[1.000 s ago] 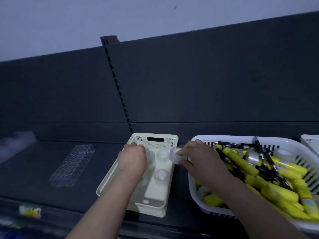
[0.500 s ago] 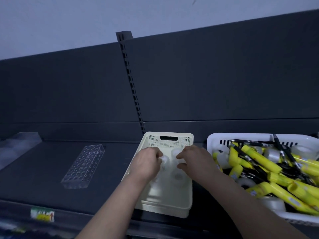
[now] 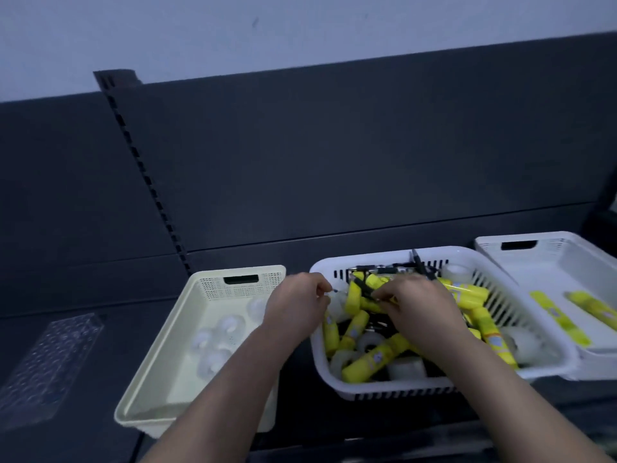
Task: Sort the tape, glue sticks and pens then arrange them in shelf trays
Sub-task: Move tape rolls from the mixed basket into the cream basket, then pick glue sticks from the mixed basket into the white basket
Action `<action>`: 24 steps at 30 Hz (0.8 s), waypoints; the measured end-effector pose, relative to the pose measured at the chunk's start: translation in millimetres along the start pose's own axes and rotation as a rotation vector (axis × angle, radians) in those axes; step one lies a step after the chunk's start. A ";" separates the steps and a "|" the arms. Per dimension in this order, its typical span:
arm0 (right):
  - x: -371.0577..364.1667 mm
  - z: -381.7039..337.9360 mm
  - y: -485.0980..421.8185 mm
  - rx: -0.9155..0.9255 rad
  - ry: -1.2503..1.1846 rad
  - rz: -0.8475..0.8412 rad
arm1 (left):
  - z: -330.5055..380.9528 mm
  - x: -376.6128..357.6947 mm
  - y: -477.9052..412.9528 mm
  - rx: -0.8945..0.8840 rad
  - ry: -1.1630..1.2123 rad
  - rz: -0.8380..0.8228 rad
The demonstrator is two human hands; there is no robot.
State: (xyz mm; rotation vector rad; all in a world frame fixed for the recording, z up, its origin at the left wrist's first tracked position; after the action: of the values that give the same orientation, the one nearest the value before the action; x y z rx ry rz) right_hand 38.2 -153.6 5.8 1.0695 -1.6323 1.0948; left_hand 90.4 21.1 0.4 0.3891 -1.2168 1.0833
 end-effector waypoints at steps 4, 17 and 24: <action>7.0 36.4 2.7 -0.046 0.037 0.004 | 29.0 -14.5 -13.6 -0.043 -0.010 -0.025; -18.3 48.2 -24.6 -0.079 0.032 0.007 | 64.2 -27.5 0.7 0.025 0.006 -0.502; 16.0 88.1 9.0 -0.131 -0.060 0.104 | 80.0 -28.8 -6.8 -0.023 -0.100 -0.554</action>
State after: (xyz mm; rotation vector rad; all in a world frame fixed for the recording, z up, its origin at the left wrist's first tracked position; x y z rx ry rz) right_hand 8.6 -238.3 -1.1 0.9491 -1.7994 1.0156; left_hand 52.8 -55.3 5.4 0.7204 -1.1140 0.5767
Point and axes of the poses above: each hand's wrist, its own y-axis away from the middle knuckle, its own x-axis out of the back of the hand, z = x × y, the point moved 5 cm from there along -y, towards the middle knuckle, and after that the axes turned 15 degrees about -x, right-handed, at the moved point
